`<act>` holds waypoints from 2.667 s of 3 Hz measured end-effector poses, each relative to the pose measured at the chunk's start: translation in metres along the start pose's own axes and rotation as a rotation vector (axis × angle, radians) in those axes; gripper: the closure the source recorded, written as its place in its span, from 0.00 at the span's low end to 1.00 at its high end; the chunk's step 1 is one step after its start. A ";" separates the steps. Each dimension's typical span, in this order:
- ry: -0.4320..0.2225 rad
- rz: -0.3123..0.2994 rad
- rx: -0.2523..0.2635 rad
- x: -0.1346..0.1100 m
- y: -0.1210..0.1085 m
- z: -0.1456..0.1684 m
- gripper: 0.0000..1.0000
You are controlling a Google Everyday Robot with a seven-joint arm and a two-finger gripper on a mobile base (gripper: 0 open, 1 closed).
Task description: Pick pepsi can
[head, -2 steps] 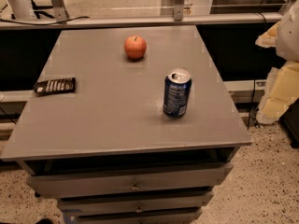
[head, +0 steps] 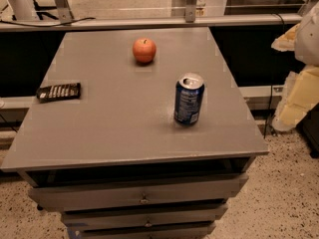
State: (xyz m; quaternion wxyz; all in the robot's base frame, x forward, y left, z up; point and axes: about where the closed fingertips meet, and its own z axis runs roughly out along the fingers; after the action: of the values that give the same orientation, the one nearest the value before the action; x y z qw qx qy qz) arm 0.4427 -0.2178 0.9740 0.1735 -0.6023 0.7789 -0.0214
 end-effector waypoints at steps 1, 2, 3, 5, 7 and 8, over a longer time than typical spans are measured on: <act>-0.104 0.033 -0.028 0.009 -0.005 0.029 0.00; -0.332 0.104 -0.045 -0.002 -0.018 0.076 0.00; -0.571 0.155 -0.050 -0.033 -0.032 0.106 0.00; -0.963 0.240 -0.121 -0.104 -0.032 0.109 0.00; -1.100 0.252 -0.185 -0.142 -0.002 0.115 0.00; -1.121 0.264 -0.199 -0.152 0.004 0.122 0.17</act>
Offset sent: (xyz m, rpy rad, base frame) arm 0.0759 0.0490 -0.0849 0.8012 -0.0823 -0.0058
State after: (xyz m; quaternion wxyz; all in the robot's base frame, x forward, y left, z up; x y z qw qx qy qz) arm 0.5074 -0.0510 0.8955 0.5027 -0.4328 0.6351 0.3957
